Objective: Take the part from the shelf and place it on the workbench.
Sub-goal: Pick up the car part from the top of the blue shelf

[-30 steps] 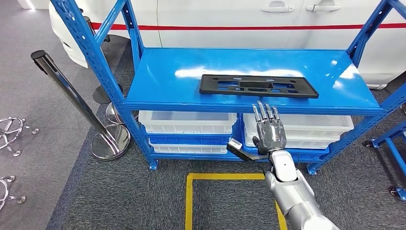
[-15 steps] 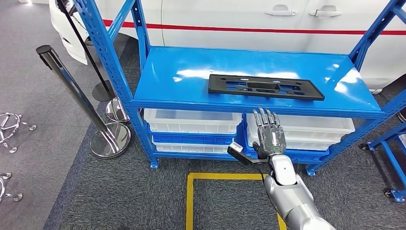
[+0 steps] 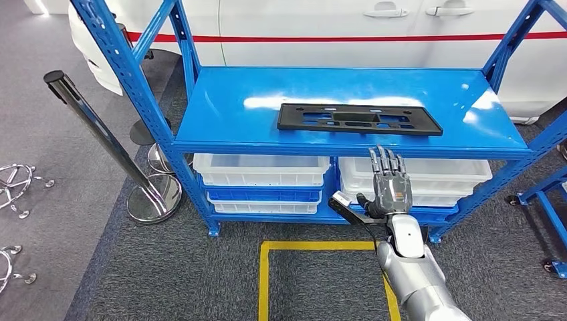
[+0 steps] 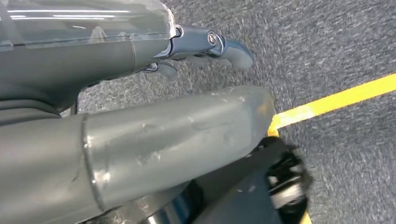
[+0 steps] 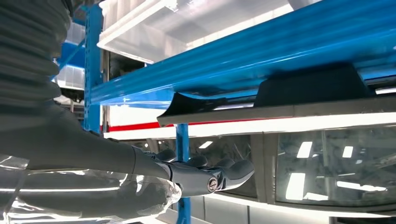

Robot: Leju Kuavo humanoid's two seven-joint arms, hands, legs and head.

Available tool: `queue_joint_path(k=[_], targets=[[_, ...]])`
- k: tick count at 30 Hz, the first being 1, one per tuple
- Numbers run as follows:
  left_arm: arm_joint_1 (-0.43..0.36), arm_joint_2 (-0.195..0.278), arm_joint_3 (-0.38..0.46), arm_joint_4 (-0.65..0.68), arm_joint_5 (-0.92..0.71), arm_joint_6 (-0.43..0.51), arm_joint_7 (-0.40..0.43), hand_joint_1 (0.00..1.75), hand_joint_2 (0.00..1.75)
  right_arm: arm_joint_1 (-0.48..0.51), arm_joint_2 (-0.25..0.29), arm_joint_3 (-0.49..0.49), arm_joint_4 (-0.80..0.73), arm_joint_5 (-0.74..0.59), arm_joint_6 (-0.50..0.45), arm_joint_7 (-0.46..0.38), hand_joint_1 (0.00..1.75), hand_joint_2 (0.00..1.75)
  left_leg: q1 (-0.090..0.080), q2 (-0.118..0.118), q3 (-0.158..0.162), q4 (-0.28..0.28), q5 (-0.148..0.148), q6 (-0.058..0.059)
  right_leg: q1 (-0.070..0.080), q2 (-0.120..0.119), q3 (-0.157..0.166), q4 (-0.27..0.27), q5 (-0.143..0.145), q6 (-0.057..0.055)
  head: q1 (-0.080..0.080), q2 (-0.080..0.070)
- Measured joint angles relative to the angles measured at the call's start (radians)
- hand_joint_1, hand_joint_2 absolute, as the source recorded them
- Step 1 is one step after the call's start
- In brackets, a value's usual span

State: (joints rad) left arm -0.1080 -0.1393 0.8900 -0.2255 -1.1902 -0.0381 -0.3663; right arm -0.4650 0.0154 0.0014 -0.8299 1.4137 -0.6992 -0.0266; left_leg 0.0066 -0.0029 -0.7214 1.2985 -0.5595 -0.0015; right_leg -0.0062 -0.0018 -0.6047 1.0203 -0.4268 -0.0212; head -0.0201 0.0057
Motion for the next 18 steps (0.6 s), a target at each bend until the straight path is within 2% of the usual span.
queue_joint_path(k=[1,3,4,5,8,9,11,13,14,15,16,18], targets=[[0.000,0.000,-0.001,0.000,0.000,0.000,0.000,0.00,0.00,0.003,0.002,-0.009,-0.006,0.000,0.000,-0.004,0.00,0.87,0.000,0.000,0.019,-0.038,0.030,0.002,0.000,0.001,0.000,0.002,-0.001,0.000,0.000,0.000],[-0.003,0.000,-0.004,0.000,0.000,0.000,0.000,0.00,0.00,0.006,0.006,-0.026,-0.019,0.002,0.000,-0.012,0.00,1.75,-0.002,0.000,0.086,-0.176,0.095,0.011,0.002,0.001,-0.001,0.007,-0.004,0.004,0.000,0.000],[-0.005,0.000,-0.006,0.000,0.000,0.000,0.000,0.00,0.00,0.008,0.008,-0.036,-0.027,0.002,0.000,-0.018,0.00,1.75,-0.003,0.000,0.112,-0.231,0.113,0.016,0.004,0.002,-0.002,0.010,-0.005,0.007,0.000,0.000],[-0.007,0.000,-0.008,0.000,0.000,0.000,0.000,0.00,0.00,0.009,0.010,-0.045,-0.035,0.002,0.000,-0.024,0.00,1.75,-0.005,0.000,0.126,-0.262,0.119,0.020,0.004,0.002,-0.004,0.011,-0.005,0.012,0.000,0.000],[-0.006,-0.001,-0.013,0.000,0.000,0.000,-0.001,0.00,0.00,0.014,0.015,-0.071,-0.058,-0.005,0.000,-0.043,0.00,1.75,-0.007,0.000,0.132,-0.279,0.121,0.032,0.002,0.001,-0.006,0.013,-0.005,0.029,0.000,0.000],[-0.007,-0.001,-0.015,0.000,0.000,0.000,-0.002,0.00,0.00,0.015,0.018,-0.080,-0.066,-0.009,0.000,-0.051,0.00,1.75,-0.005,0.000,0.135,-0.285,0.125,0.037,0.001,0.001,-0.011,0.025,-0.015,0.034,0.000,0.000],[-0.009,-0.004,-0.019,0.000,0.000,0.000,-0.002,0.00,0.00,0.017,0.022,-0.106,-0.081,-0.019,0.000,-0.070,0.00,1.75,-0.001,0.002,0.138,-0.293,0.131,0.046,-0.002,0.002,-0.046,0.100,-0.061,0.043,0.000,0.000],[-0.011,-0.007,-0.024,0.001,-0.002,0.000,0.000,0.00,0.00,0.023,0.029,-0.146,-0.098,-0.031,0.000,-0.100,0.00,1.75,-0.002,0.001,0.136,-0.293,0.132,0.051,-0.005,0.002,-0.105,0.221,-0.116,0.049,0.000,0.000],[-0.009,-0.009,-0.027,0.001,-0.003,0.001,0.000,0.00,0.00,0.028,0.034,-0.172,-0.108,-0.035,0.000,-0.116,0.00,1.75,-0.001,0.000,0.136,-0.292,0.131,0.051,-0.007,0.002,-0.126,0.262,-0.126,0.052,0.000,0.000],[-0.007,-0.011,-0.030,0.001,-0.003,0.001,0.001,0.00,0.00,0.032,0.040,-0.197,-0.119,-0.038,0.000,-0.131,0.00,1.75,-0.001,0.000,0.136,-0.291,0.130,0.050,-0.010,0.002,-0.132,0.271,-0.117,0.054,0.000,0.000],[-0.006,-0.012,-0.032,0.001,-0.003,0.002,0.001,0.00,0.00,0.034,0.046,-0.219,-0.130,-0.040,0.000,-0.141,0.00,1.75,0.000,-0.001,0.136,-0.288,0.129,0.048,-0.012,0.002,-0.118,0.241,-0.092,0.056,0.000,0.000],[-0.005,-0.016,-0.037,0.001,-0.003,0.002,0.001,0.00,0.00,0.033,0.054,-0.248,-0.147,-0.041,0.000,-0.153,0.00,1.75,0.000,-0.001,0.135,-0.282,0.124,0.040,-0.016,0.001,-0.055,0.115,-0.032,0.057,0.000,0.000]])
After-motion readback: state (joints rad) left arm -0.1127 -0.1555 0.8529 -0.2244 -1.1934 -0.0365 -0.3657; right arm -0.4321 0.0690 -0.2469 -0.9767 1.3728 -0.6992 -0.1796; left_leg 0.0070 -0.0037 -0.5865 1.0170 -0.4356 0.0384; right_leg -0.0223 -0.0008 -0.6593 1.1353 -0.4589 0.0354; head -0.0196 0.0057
